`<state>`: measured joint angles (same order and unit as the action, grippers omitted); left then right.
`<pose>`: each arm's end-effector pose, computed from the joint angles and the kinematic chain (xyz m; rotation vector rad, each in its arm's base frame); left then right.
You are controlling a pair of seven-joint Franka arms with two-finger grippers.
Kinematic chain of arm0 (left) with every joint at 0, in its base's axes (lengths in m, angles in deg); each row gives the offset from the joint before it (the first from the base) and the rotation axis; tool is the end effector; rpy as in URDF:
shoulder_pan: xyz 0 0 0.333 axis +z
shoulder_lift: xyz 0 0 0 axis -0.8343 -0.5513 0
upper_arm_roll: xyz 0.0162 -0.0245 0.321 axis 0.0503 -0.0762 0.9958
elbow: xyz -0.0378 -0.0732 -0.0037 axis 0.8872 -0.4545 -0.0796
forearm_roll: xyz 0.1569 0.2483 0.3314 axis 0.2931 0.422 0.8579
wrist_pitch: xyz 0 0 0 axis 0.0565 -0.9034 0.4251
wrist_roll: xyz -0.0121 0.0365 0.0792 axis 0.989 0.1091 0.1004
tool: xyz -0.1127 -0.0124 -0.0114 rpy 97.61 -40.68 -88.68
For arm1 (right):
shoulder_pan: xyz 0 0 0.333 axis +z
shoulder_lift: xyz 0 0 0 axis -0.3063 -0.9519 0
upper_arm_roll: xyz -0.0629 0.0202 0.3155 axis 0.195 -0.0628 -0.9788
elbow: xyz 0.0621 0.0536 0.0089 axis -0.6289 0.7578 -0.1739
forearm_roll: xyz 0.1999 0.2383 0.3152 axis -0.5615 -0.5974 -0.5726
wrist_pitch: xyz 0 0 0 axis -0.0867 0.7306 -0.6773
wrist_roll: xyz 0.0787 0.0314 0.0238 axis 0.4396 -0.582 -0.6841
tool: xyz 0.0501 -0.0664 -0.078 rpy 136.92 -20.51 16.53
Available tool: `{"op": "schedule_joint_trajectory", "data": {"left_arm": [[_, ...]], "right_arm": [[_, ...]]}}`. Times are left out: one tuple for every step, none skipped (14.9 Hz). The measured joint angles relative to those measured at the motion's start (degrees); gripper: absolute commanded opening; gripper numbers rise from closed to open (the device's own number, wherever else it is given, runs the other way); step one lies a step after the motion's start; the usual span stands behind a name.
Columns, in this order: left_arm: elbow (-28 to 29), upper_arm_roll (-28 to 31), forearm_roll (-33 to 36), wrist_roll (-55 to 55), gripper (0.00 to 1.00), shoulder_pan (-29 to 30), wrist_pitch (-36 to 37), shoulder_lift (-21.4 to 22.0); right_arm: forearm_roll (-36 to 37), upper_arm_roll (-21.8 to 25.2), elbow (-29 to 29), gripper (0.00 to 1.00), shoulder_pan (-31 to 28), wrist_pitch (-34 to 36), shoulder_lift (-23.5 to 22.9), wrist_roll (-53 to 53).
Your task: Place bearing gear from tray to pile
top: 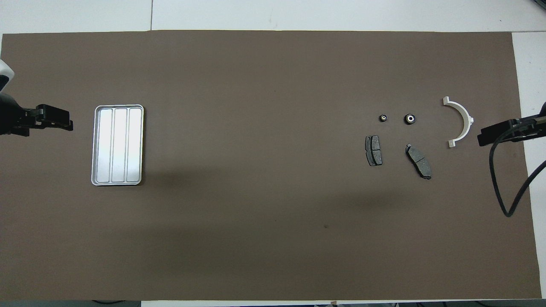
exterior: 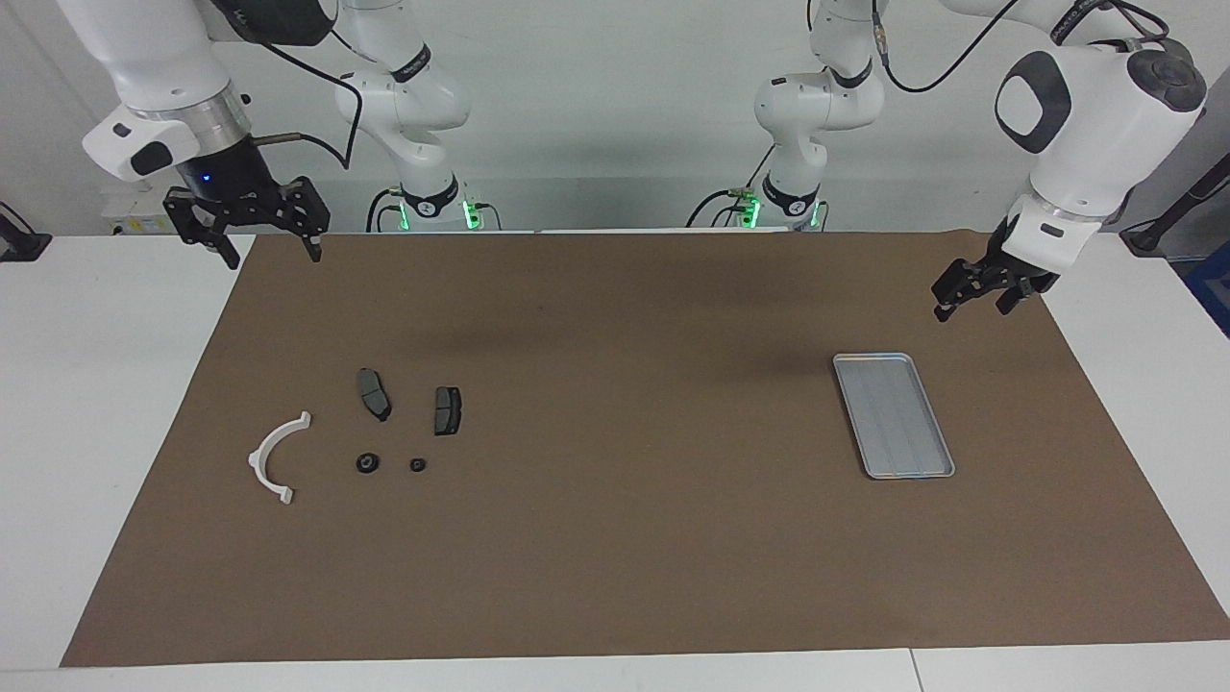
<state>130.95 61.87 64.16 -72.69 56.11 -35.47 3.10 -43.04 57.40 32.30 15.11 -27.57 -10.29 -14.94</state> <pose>0.6264 0.0071 0.5454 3.1318 0.0689 0.0164 0.5915 -0.0219 0.6091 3.1337 0.1635 -0.0956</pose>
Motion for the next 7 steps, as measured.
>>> {"op": "schedule_joint_trajectory", "data": {"left_arm": [[-0.02,-0.13,0.0,0.0,1.0,-0.01,0.11,0.0],[-0.09,-0.29,0.0,0.0,1.0,-0.02,0.29,0.02],[-0.43,-0.47,0.0,0.0,1.0,-0.03,0.65,0.06],[-0.93,-0.64,0.0,0.0,1.0,-0.04,1.18,0.14],[-1.21,-0.73,0.0,0.0,1.0,-0.04,1.33,0.27],[-1.27,-0.77,0.0,0.0,1.0,-0.05,1.45,0.43],[-1.28,-0.77,0.0,0.0,1.0,-0.04,1.65,0.55]], "right_arm": [[0.0,-0.04,0.26,1.0,0.0,0.0,0.0,0.03],[-0.01,-0.04,0.37,1.0,-0.01,0.0,0.01,0.35],[-0.01,-0.04,0.45,1.0,-0.02,0.0,0.01,1.13],[-0.01,-0.04,0.51,1.0,-0.02,0.0,0.01,1.79],[-0.02,-0.04,0.58,1.0,-0.02,0.0,0.01,2.05],[-0.02,-0.04,0.65,1.0,-0.02,0.0,0.02,2.23],[-0.02,-0.04,0.73,1.0,-0.02,0.0,0.03,2.59]]}}
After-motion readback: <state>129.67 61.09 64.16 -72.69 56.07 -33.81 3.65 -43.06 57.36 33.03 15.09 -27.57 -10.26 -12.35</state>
